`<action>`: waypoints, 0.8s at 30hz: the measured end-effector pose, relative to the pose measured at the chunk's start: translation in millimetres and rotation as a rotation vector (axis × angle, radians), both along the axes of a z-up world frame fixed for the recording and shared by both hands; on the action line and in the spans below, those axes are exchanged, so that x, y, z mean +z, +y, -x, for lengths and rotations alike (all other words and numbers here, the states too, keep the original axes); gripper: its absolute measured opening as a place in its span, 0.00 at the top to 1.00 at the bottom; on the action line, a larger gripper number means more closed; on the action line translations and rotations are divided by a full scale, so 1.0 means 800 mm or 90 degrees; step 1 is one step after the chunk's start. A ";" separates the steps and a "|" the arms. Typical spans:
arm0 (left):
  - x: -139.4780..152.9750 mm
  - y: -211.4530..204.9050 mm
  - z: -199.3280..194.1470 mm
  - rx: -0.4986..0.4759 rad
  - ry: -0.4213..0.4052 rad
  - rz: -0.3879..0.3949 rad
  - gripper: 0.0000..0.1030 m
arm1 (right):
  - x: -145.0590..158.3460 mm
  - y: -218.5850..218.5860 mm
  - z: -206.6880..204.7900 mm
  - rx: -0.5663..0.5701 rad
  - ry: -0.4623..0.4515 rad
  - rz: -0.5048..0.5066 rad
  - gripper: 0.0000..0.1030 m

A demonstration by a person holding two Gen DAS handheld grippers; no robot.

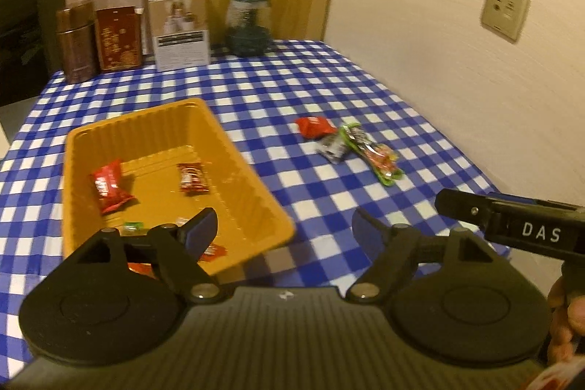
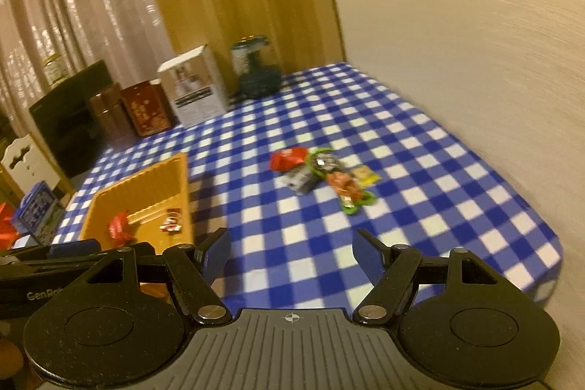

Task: Organize snacks
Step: 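Move both open tools back to the remaining snacks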

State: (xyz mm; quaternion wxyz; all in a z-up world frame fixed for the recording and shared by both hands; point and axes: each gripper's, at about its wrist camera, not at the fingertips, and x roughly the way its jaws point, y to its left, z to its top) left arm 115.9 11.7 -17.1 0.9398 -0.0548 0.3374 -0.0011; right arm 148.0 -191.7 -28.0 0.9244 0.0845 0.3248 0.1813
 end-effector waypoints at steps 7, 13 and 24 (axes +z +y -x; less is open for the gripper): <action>-0.004 -0.026 -0.015 -0.041 0.006 -0.003 0.21 | -0.006 -0.028 -0.008 -0.025 -0.002 0.011 0.29; -0.010 -0.031 -0.042 -0.079 0.022 -0.017 0.21 | -0.016 -0.037 -0.029 -0.027 -0.004 0.026 0.29; -0.013 -0.024 -0.114 -0.144 0.039 -0.056 0.21 | -0.032 -0.029 -0.092 0.010 -0.019 0.049 0.29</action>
